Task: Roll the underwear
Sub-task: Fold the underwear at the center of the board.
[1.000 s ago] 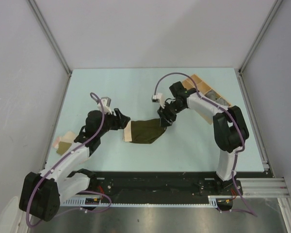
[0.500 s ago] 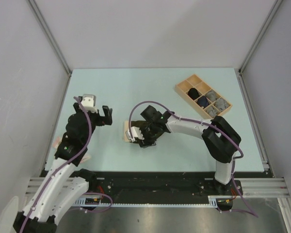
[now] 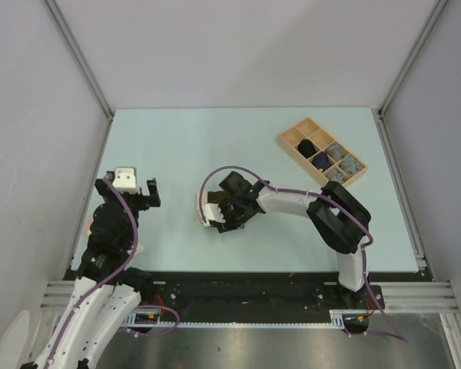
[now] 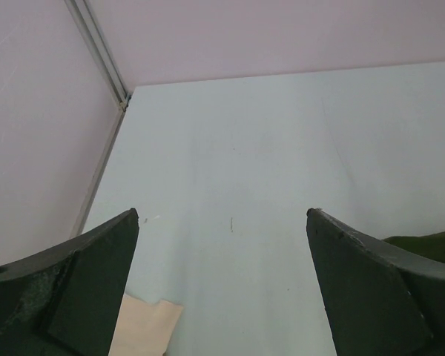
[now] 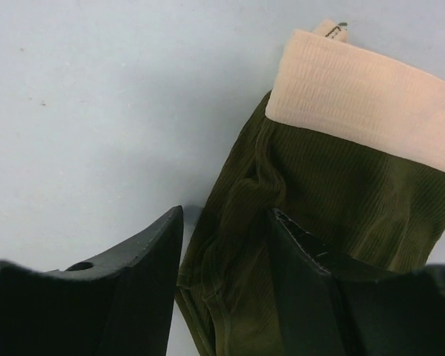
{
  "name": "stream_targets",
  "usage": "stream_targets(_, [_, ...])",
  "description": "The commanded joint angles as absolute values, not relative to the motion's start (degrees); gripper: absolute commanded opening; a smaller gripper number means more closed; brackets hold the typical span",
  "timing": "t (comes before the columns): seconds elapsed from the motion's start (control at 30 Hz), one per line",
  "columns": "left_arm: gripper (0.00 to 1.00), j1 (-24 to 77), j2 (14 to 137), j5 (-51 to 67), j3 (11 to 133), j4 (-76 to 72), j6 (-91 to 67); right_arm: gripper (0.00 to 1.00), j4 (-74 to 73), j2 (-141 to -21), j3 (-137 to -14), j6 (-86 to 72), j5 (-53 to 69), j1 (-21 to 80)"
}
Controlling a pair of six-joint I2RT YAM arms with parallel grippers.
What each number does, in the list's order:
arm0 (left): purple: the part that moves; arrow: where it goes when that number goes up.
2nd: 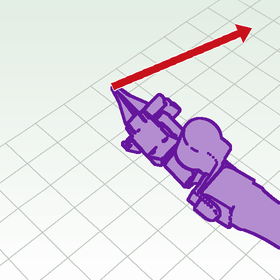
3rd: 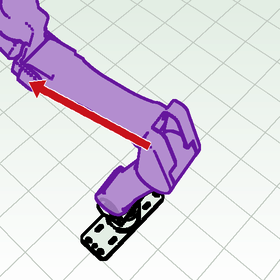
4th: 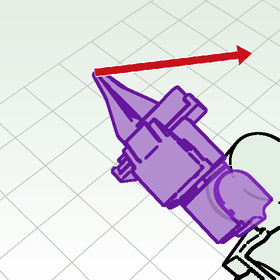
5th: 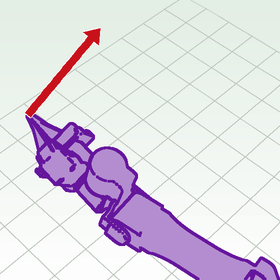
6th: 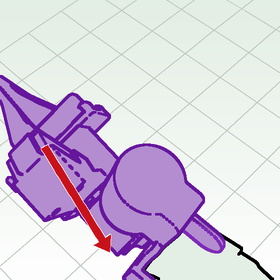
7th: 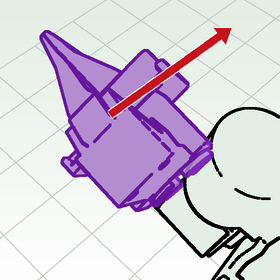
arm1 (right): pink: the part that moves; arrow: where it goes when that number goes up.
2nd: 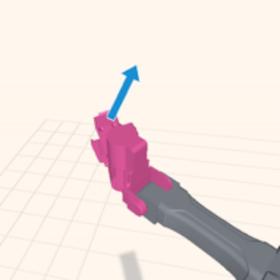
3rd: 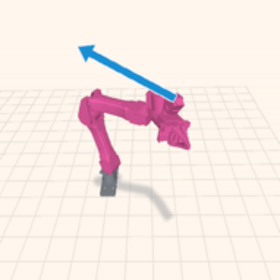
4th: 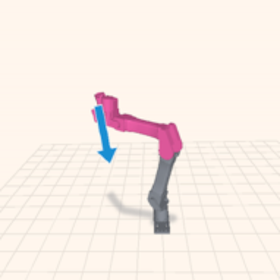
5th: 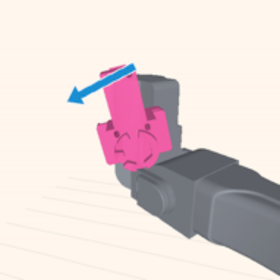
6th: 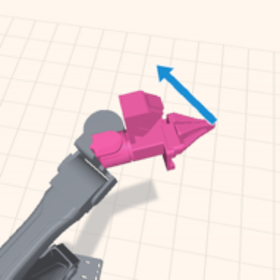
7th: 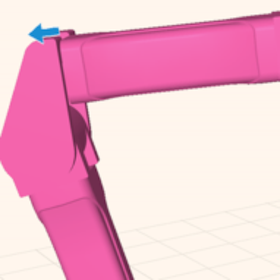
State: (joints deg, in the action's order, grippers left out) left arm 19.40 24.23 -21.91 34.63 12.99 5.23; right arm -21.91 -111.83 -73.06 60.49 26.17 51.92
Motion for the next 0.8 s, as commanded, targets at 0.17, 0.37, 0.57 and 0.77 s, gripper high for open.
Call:
stream_targets(0.17, [1.0, 19.1, 18.7, -17.6, 32.1, 9.5, 9.5, 0.3, -21.8, -114.6, -71.5, 61.5, 21.5, 52.4])
stream_targets(0.37, [1.0, 19.1, 15.4, -1.4, 28.7, 5.6, 12.6, 0.12, -25.7, -113.6, -71.5, 60.6, 25.4, 50.2])
stream_targets(0.57, [1.0, 19.2, 14.2, 22.0, 26.2, 2.3, 14.9, 0.05, -33.4, -110.0, -72.0, 60.5, 38.1, 46.1])
stream_targets(0.77, [0.9, 19.3, 20.2, 42.6, 30.7, 5.3, 10.3, 0.04, -45.0, -108.9, -72.4, 65.9, 45.9, 42.6])
